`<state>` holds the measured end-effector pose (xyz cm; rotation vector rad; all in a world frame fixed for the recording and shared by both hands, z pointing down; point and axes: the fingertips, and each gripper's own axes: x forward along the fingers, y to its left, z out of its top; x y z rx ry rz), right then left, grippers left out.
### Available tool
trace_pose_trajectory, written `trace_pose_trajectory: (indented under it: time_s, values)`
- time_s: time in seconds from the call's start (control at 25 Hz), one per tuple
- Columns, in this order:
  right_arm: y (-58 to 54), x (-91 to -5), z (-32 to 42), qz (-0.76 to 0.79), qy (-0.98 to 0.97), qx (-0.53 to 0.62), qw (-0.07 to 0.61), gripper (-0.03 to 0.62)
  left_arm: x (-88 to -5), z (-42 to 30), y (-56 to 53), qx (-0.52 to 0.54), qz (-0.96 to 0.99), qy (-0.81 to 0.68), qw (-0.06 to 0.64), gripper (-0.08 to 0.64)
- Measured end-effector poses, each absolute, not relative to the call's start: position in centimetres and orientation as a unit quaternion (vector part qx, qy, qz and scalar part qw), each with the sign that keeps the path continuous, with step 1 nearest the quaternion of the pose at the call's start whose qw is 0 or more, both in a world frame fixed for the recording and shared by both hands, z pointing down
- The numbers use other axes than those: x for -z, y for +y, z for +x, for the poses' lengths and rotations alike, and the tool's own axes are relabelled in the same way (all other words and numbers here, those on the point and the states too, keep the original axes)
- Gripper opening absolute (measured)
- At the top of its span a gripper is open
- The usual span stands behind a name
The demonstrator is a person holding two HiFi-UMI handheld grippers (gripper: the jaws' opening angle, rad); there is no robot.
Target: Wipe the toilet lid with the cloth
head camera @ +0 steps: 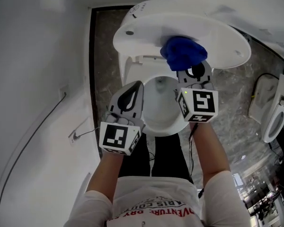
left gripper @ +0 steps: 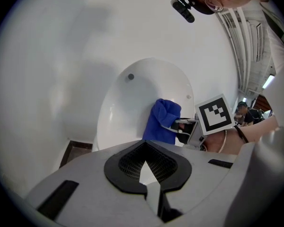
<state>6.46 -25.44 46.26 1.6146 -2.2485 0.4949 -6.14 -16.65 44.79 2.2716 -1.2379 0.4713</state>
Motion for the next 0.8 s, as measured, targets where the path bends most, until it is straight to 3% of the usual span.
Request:
trace_pose_trajectory:
  time_s: [0.8]
  values:
    - [-19.7,-45.6,23.0,0.644,-0.720,-0.162,0.203,0.087,-45.1,5.5,-12.9,-0.171,0.855,-0.418,0.255,0.005]
